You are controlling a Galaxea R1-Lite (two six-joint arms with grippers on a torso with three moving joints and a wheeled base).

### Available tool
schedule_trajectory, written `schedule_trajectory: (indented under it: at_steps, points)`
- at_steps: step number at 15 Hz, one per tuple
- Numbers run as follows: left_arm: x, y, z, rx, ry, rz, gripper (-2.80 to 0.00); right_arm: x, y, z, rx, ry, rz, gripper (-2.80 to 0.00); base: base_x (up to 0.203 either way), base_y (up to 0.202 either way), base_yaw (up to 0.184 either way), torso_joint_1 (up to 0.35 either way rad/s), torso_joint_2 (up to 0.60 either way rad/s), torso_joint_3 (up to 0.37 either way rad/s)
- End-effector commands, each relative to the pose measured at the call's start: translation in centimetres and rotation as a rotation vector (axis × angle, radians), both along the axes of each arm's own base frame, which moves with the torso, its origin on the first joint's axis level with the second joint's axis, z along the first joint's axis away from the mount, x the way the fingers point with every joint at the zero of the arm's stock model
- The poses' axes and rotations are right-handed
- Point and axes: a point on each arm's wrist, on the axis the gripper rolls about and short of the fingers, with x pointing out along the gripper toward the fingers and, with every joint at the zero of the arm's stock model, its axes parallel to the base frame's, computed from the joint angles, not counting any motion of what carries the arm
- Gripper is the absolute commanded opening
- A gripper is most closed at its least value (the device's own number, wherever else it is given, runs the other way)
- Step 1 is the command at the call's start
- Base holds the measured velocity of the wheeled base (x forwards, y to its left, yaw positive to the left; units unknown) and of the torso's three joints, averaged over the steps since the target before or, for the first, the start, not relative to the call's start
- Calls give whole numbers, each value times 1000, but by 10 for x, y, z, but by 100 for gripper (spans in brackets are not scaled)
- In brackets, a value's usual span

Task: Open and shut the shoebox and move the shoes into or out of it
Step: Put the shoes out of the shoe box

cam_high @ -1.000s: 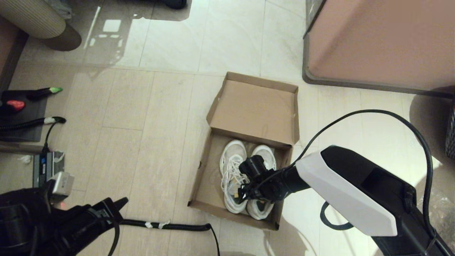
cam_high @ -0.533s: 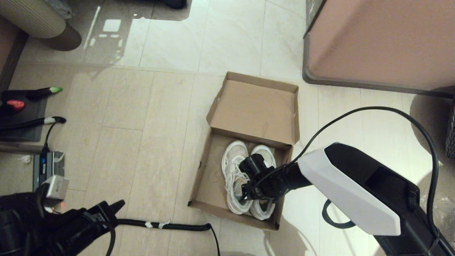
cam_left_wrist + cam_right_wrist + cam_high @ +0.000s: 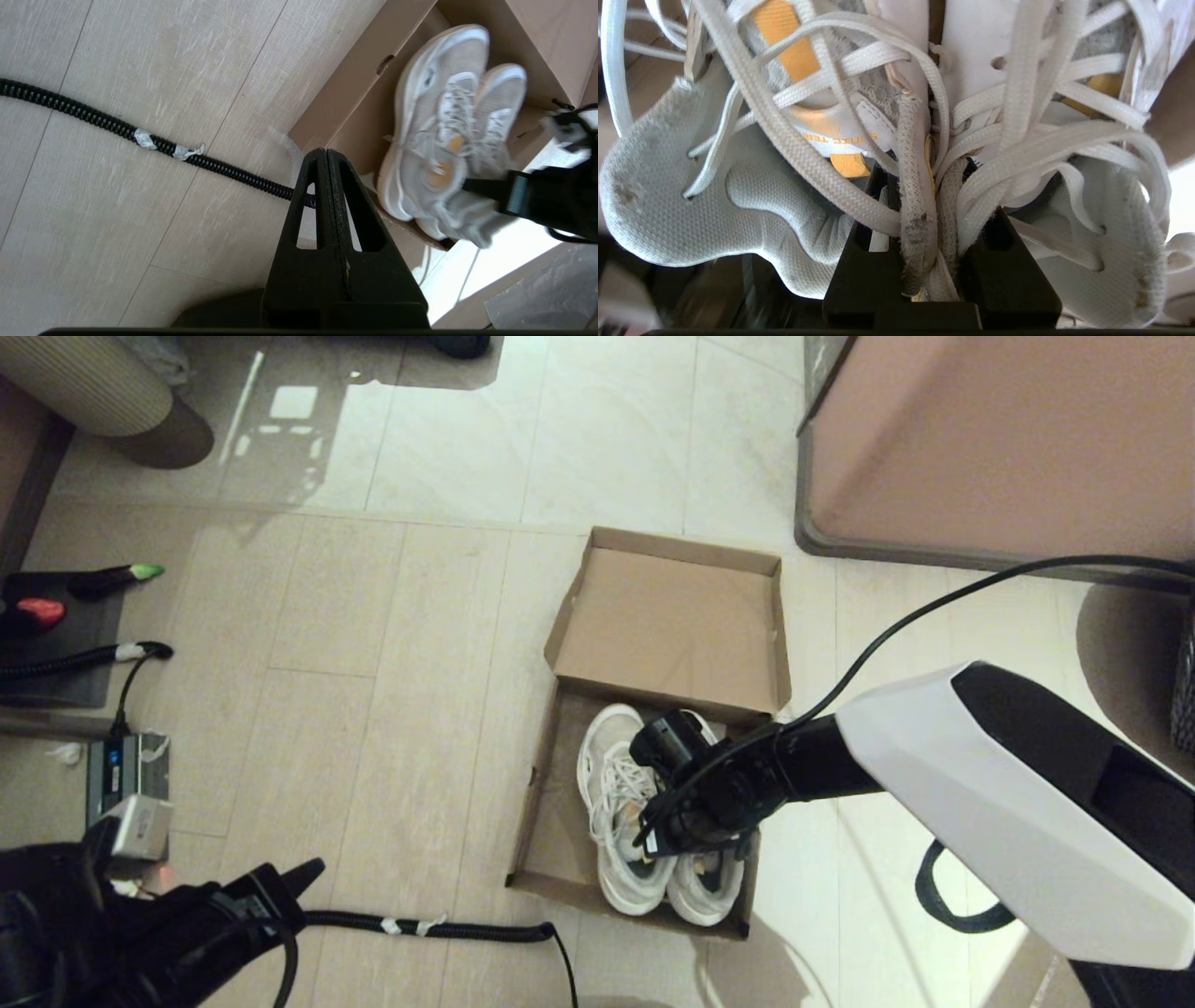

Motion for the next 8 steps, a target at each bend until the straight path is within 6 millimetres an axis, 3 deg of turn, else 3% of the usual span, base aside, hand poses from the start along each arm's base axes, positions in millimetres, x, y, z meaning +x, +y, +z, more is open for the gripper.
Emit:
schedule_trajectory:
  at_steps: [1, 8]
  points:
    - [-1, 0, 0, -4, -6, 2, -280, -13, 1, 30, 31, -27, 20, -280, 0, 0, 0, 0, 0, 0]
    - [-8, 2, -3, -16, 8, 7, -280, -77, -18, 95, 68, -61, 91, -280, 0, 0, 0, 0, 0, 0]
